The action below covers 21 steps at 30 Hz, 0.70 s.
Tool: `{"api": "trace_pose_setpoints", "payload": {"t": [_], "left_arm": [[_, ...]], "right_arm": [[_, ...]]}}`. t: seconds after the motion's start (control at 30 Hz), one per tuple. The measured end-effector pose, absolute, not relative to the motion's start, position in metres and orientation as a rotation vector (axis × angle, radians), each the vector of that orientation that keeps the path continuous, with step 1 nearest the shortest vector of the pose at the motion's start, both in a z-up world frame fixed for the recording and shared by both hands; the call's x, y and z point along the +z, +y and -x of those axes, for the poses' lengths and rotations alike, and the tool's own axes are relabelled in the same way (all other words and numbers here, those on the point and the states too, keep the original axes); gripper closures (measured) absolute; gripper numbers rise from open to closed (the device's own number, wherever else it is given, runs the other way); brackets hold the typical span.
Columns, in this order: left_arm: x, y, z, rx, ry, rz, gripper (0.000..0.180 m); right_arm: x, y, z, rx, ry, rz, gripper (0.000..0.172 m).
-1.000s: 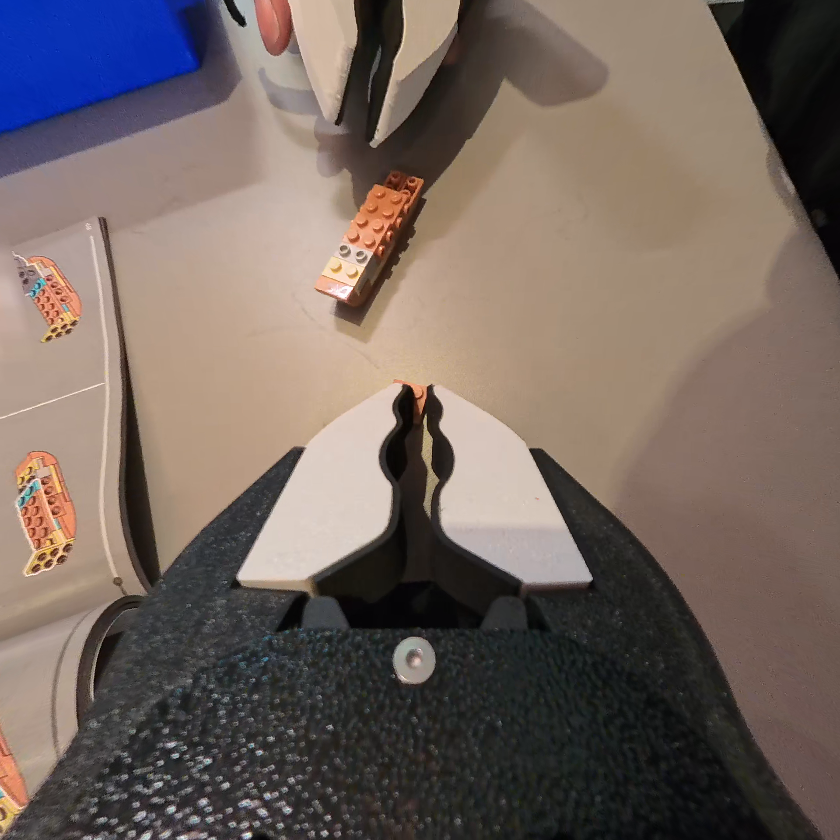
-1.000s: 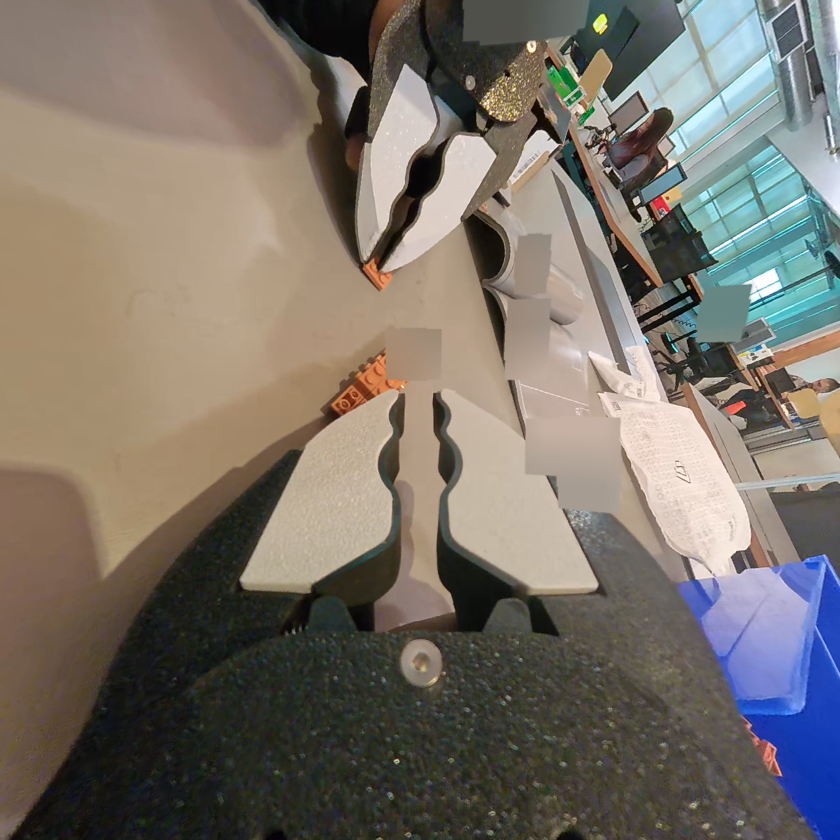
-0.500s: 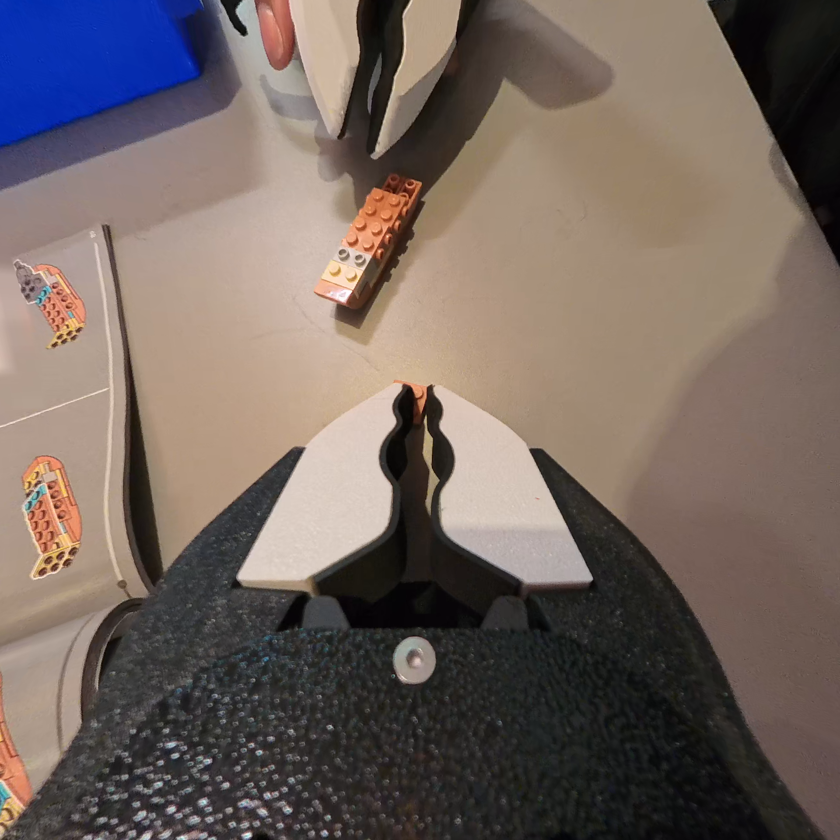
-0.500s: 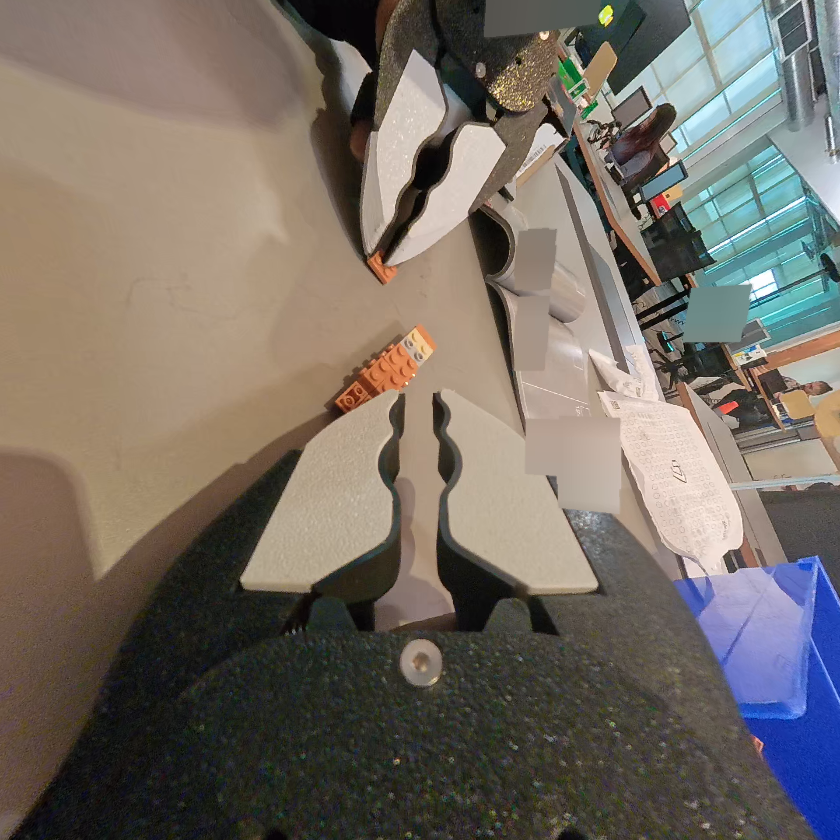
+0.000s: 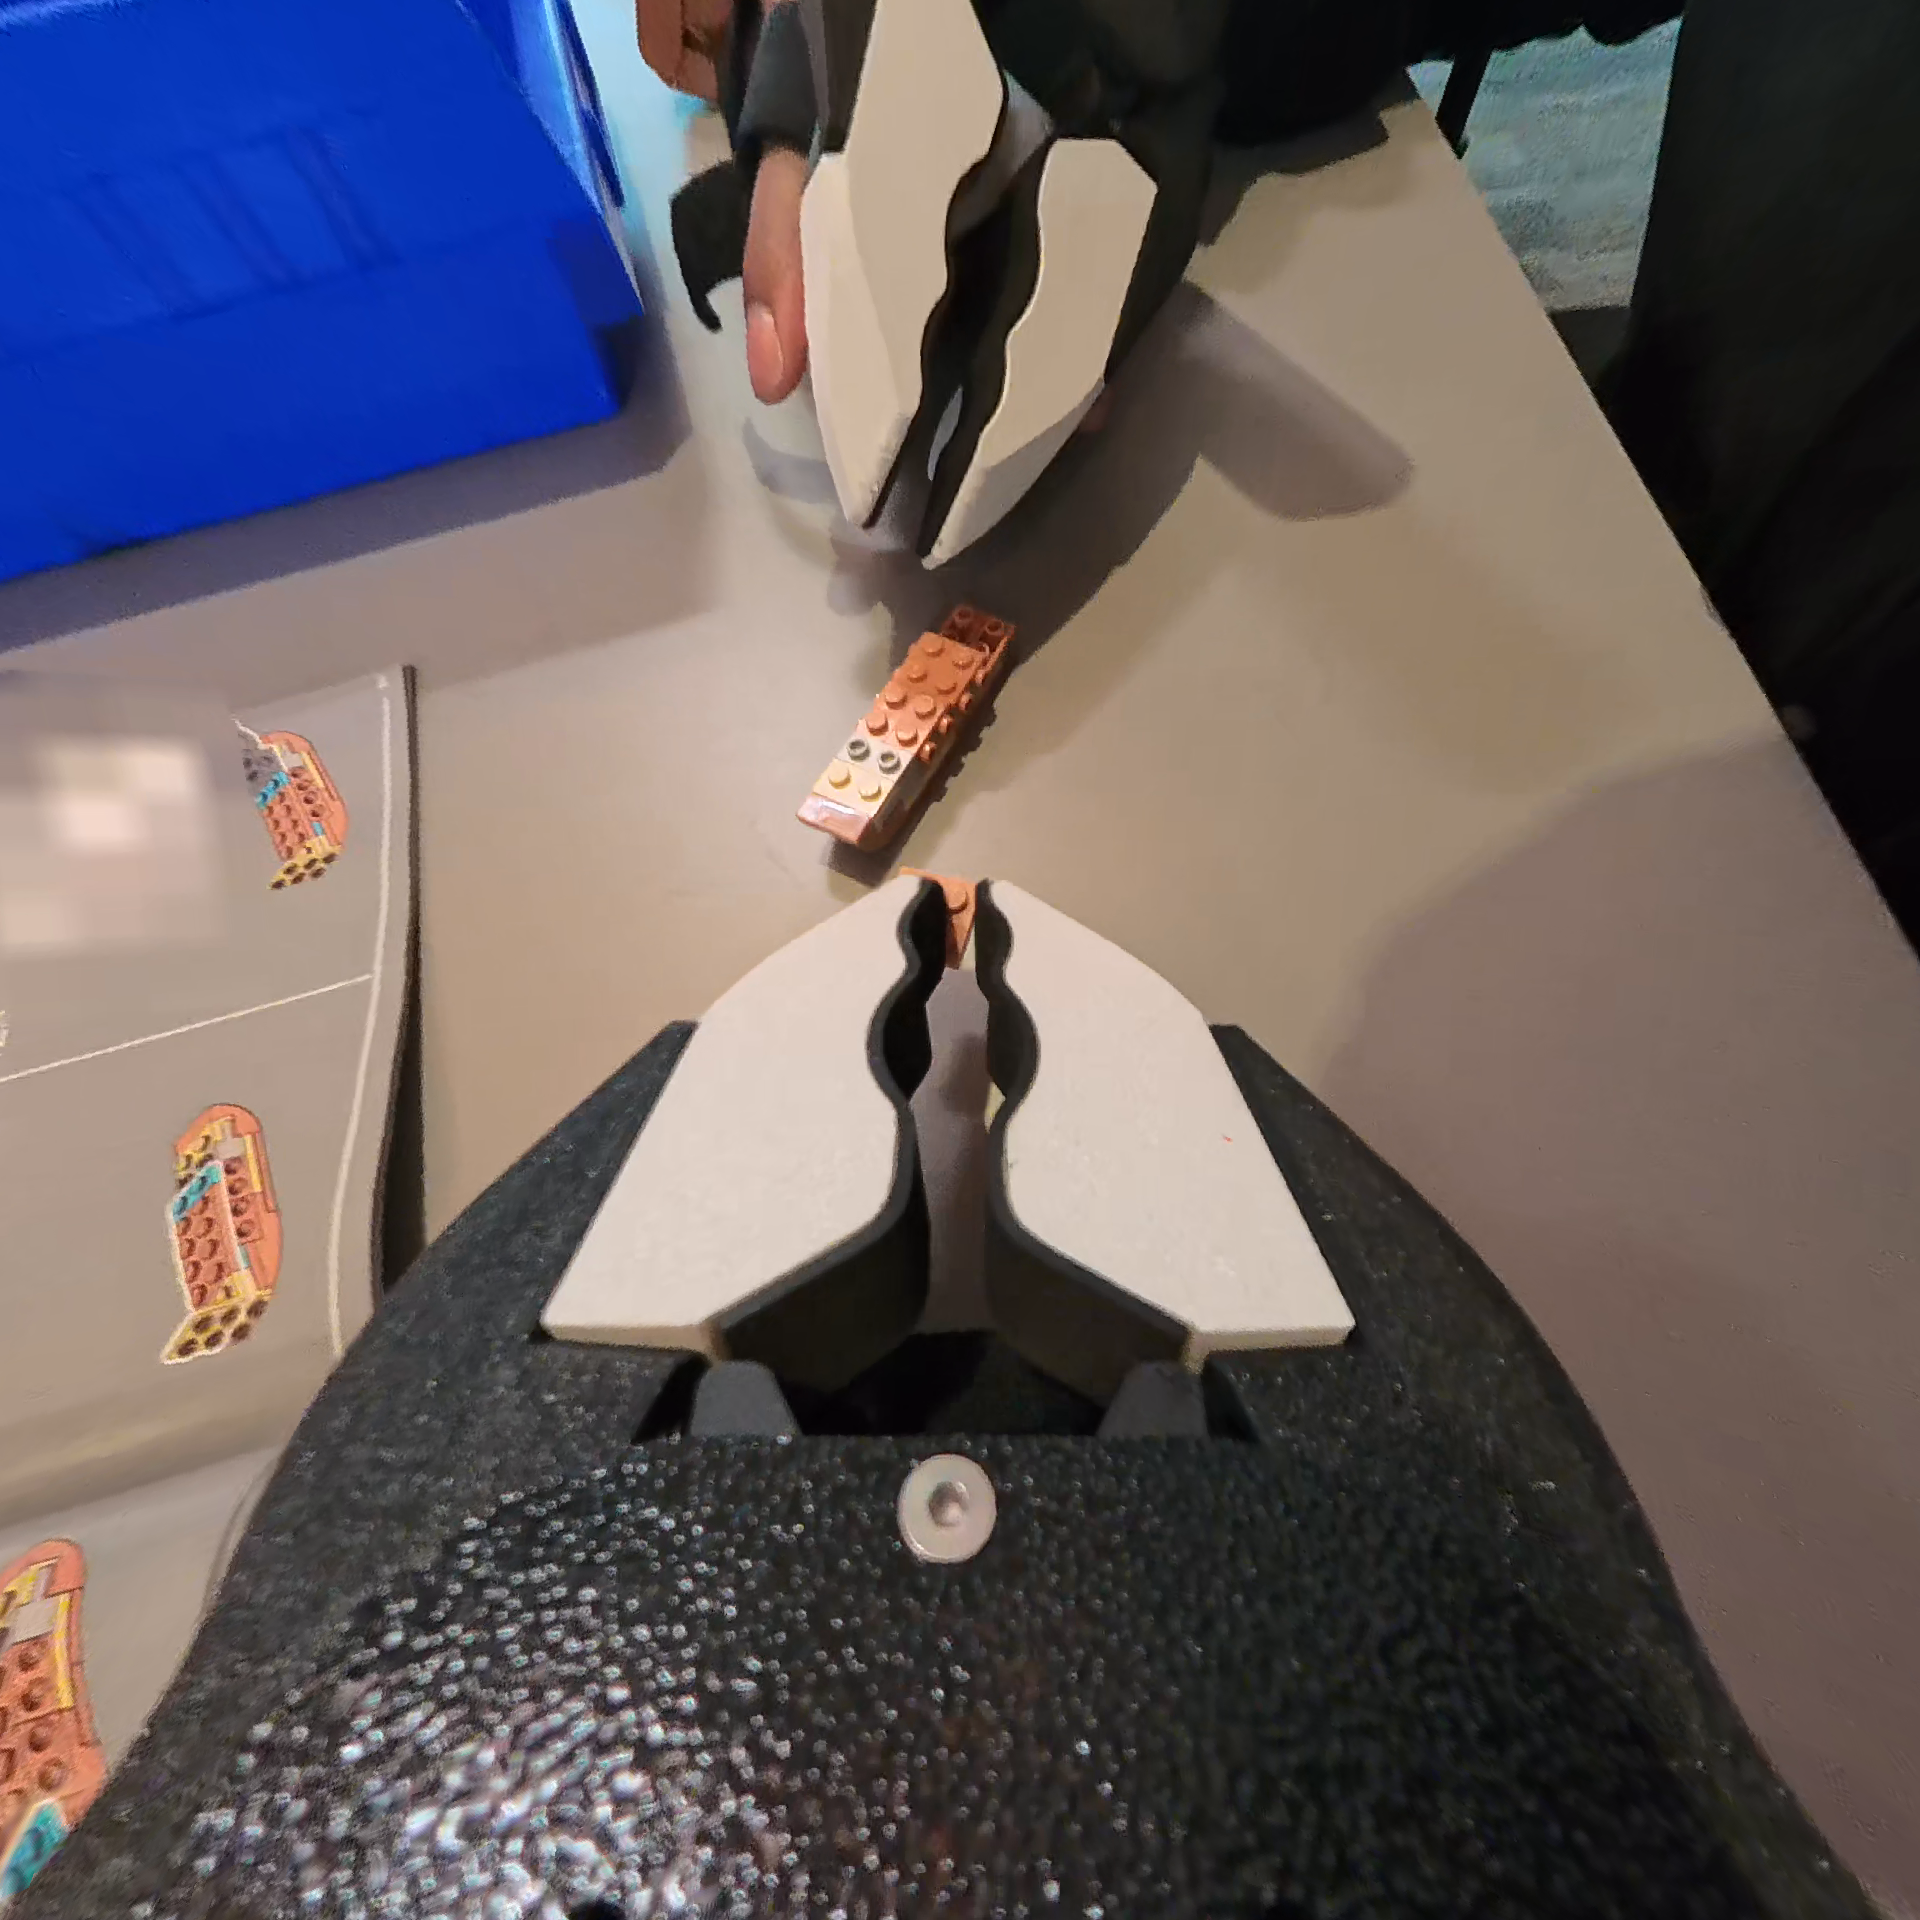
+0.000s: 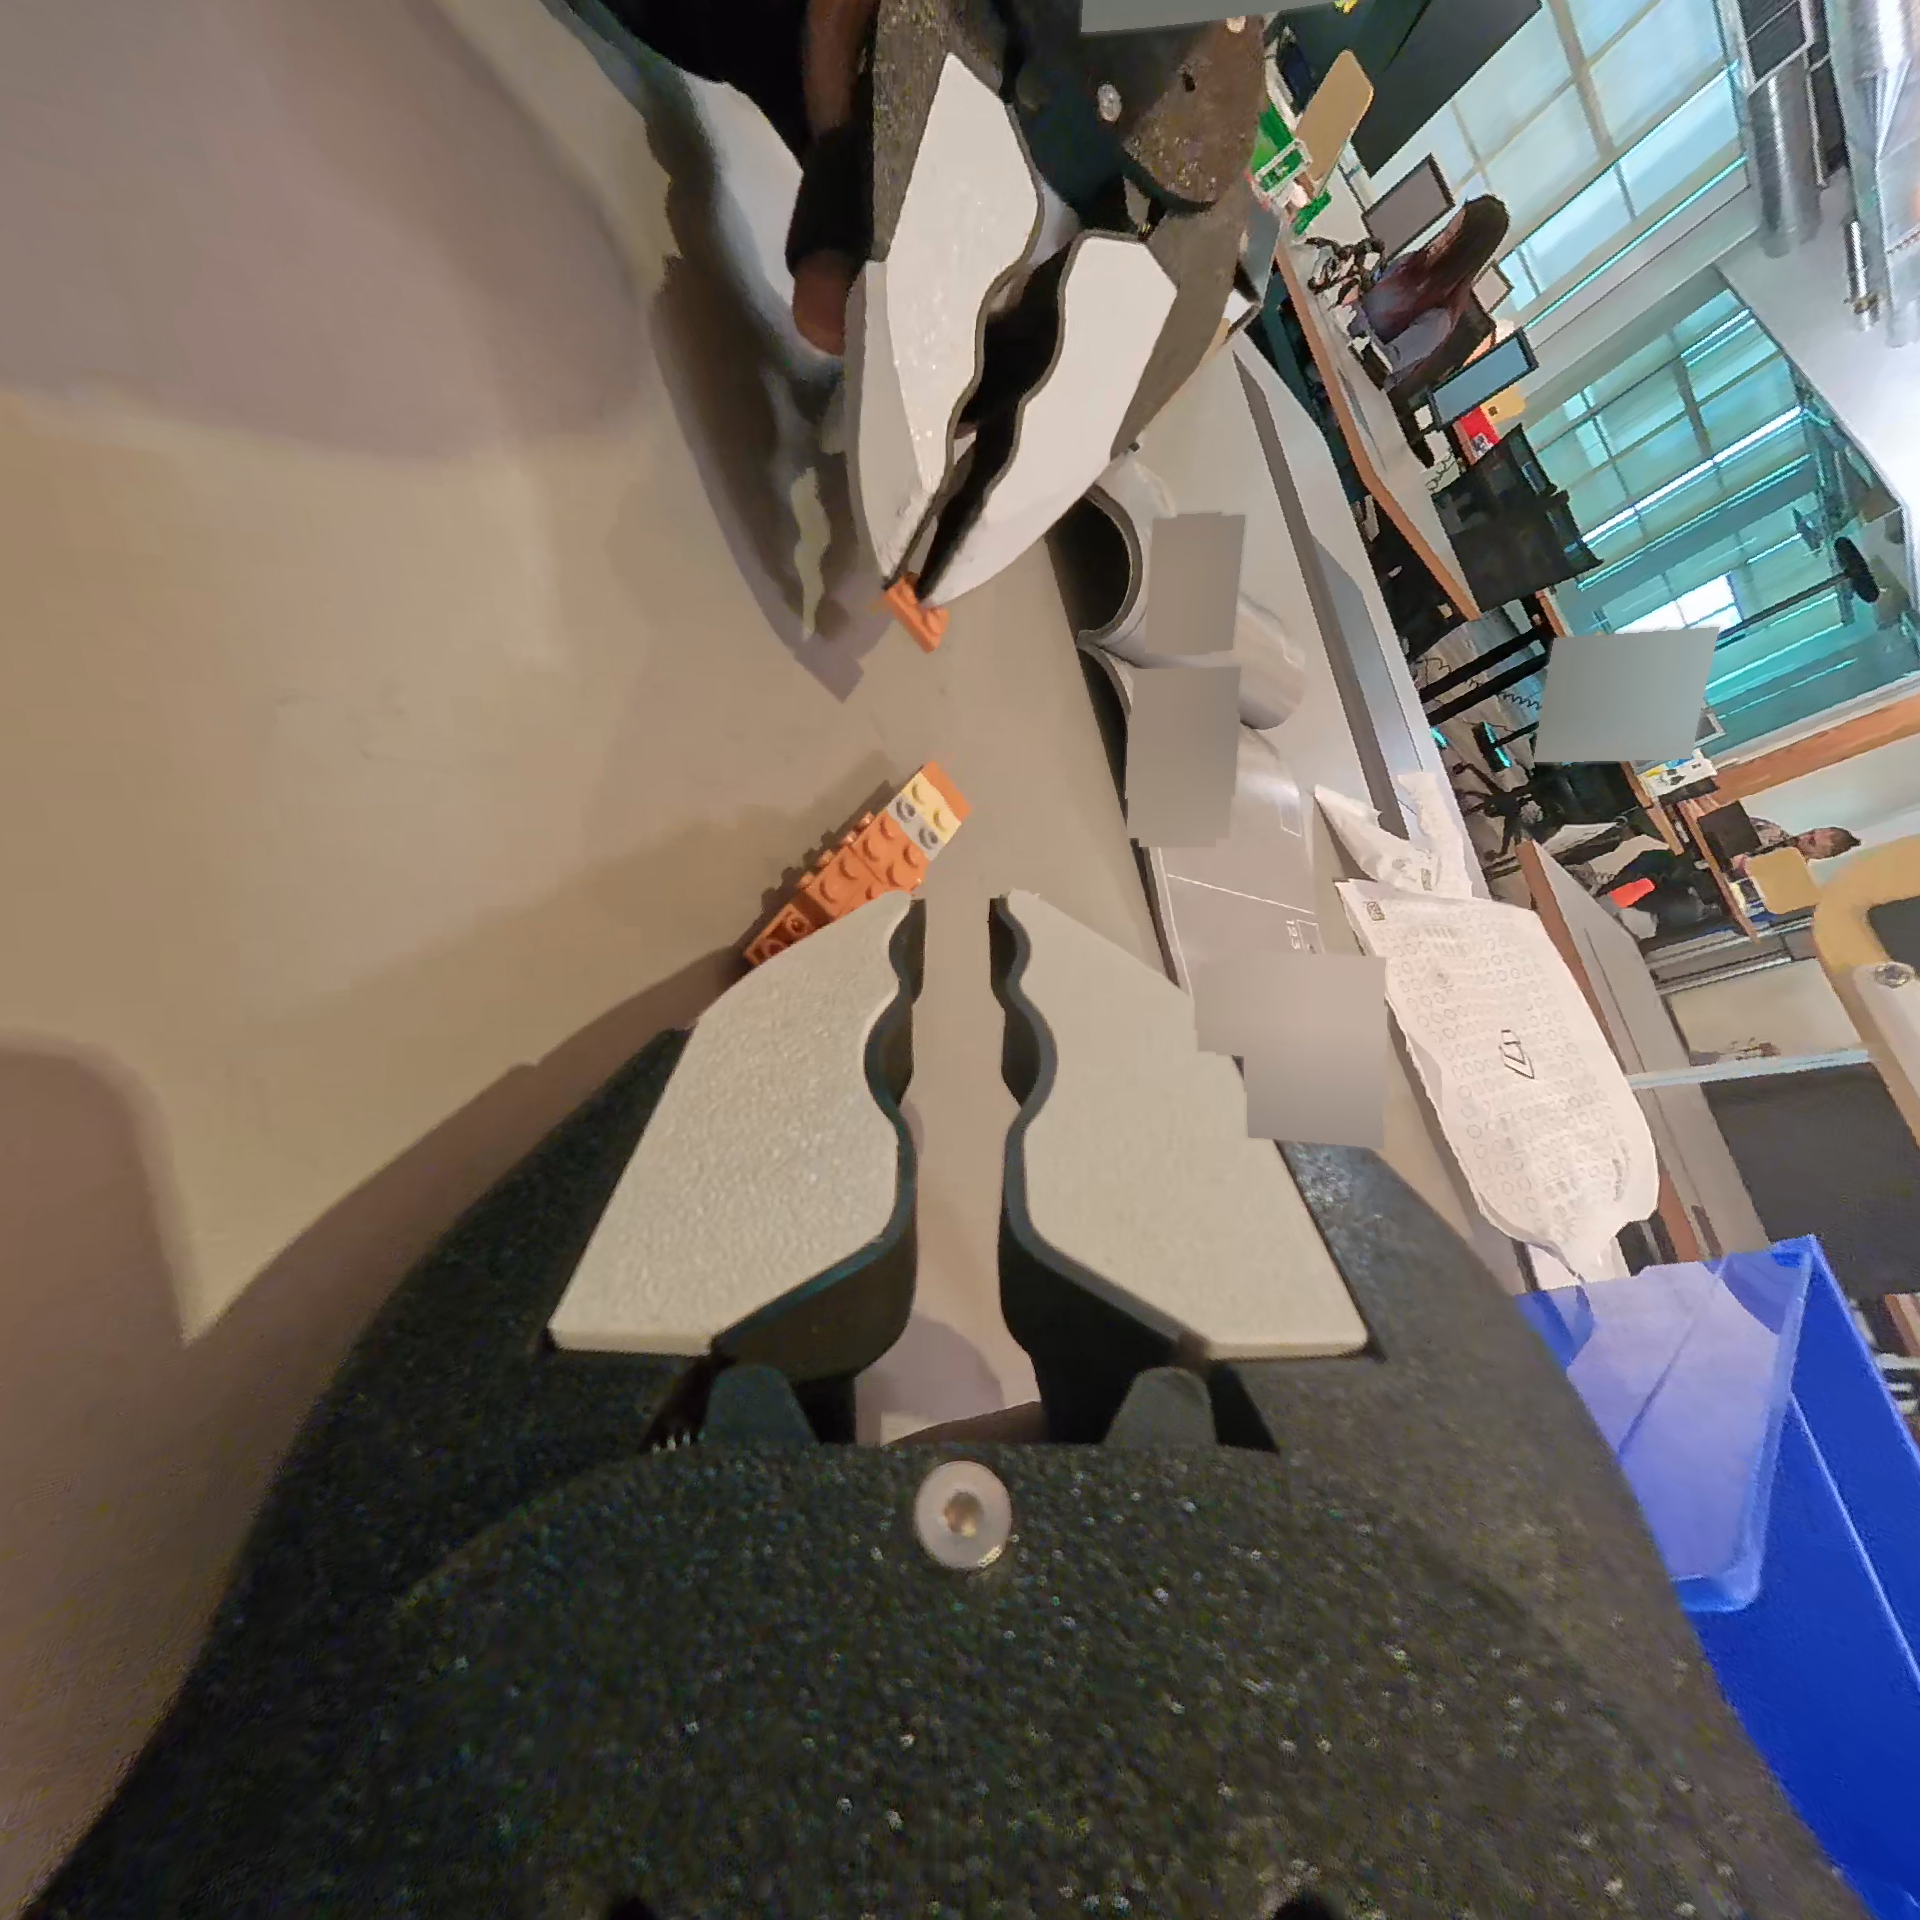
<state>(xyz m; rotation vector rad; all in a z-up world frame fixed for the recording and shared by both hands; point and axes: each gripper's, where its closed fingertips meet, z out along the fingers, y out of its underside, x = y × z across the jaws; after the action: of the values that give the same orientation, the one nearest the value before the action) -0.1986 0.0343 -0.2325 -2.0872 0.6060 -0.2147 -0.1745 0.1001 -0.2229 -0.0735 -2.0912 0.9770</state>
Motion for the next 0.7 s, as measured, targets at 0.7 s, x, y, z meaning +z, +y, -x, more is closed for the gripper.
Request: {"api": "trace_pose_setpoints", "payload": {"t": [0.7], "left_arm": [[-0.244,0.102,0.150,-0.034,0.884,2.132,0.175]], "right_arm": [[-0.250,0.110,0.154,1.007,-2.432,0.298,0.151]]}}
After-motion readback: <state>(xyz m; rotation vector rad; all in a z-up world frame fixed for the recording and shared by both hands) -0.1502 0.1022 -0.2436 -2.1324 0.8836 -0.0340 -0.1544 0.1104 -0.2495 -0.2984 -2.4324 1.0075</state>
